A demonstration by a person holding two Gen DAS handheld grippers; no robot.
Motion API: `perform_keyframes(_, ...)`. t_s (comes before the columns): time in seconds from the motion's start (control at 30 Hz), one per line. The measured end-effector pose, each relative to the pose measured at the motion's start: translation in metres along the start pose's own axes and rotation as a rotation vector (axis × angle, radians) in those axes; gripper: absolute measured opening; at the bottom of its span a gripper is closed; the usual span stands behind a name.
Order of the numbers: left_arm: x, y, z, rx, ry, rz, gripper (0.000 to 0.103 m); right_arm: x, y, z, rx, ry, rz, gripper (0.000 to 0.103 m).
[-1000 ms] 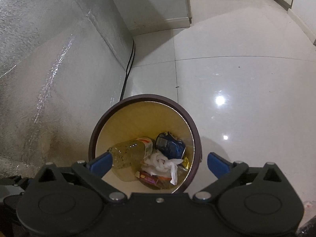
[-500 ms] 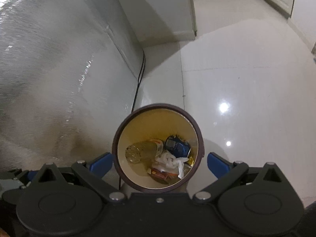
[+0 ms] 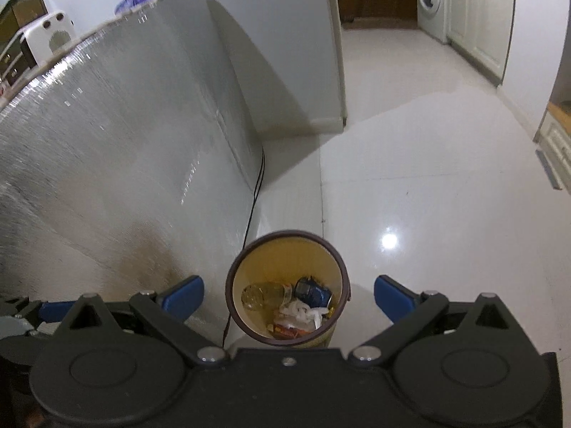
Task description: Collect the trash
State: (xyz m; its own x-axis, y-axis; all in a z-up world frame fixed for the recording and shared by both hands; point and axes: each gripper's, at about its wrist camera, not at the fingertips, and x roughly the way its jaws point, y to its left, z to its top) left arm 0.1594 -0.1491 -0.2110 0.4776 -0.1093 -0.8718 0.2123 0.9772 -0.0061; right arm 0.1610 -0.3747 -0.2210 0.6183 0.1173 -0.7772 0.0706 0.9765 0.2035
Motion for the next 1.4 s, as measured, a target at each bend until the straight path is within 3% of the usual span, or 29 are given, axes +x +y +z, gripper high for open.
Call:
perform_keyframes(0.4, -0.127, 0.0, -0.006, 0.016, -0.154, -0.011, 0.103, -0.108, 0.023, 0.001, -0.027, -0.127, -0.047, 0.103)
perform_keyframes(0.73, -0.202, 0.024, -0.023, 0.015, -0.229, 0.02, 0.103, -0.182, 0.054, 0.001, -0.053, -0.209, -0.045, 0.103)
perform_keyframes(1.03, -0.23, 0.061, -0.032, -0.023, -0.264, 0.023, 0.103, -0.217, 0.08, -0.018, -0.073, -0.214, -0.094, 0.103)
perform_keyframes(1.4, -0.222, 0.083, -0.041, -0.011, -0.247, 0.023, 0.103, -0.219, 0.091, -0.038, -0.107, -0.179, -0.186, 0.103)
